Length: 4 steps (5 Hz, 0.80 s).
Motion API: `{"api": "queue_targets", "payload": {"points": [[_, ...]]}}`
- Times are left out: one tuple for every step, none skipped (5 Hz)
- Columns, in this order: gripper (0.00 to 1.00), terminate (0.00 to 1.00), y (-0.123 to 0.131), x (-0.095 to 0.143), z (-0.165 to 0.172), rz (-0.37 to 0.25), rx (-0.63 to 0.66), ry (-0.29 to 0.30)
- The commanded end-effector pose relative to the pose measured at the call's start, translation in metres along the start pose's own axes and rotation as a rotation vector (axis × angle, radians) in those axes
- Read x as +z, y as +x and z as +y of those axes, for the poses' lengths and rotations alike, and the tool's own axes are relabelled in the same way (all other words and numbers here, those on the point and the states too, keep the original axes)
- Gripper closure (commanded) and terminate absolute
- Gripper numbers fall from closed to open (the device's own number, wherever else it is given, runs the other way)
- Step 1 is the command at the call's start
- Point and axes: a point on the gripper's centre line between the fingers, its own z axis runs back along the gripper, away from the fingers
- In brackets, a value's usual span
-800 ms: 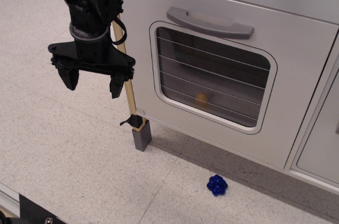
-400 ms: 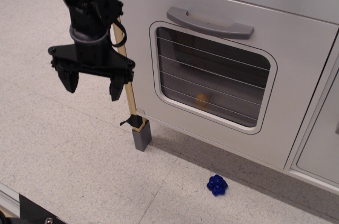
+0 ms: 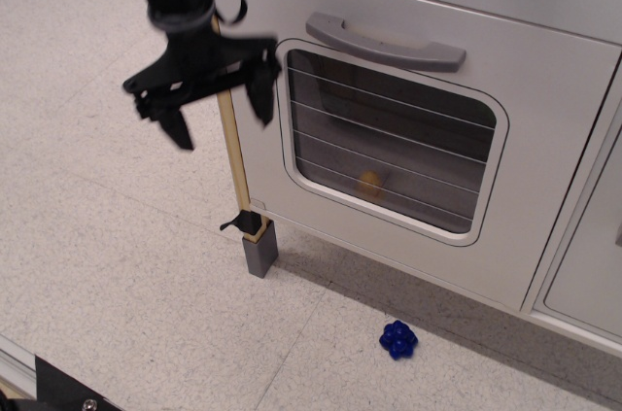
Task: Open oven
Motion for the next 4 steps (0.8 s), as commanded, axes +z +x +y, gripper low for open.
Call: {"api": "queue_targets", "payload": {"points": [[0.0,0.0,0.03,0.026,-0.036,-0.008,0.5,-0.11],[0.0,0.0,0.03,0.028,-0.049,0.014,0.726,-0.156],[0.0,0.0,0.021,0.025,-0.067,0.032,0.742,-0.202],[0.0,0.0,0.015,0.016,-0.079,0.039,0.751,-0.246]]}}
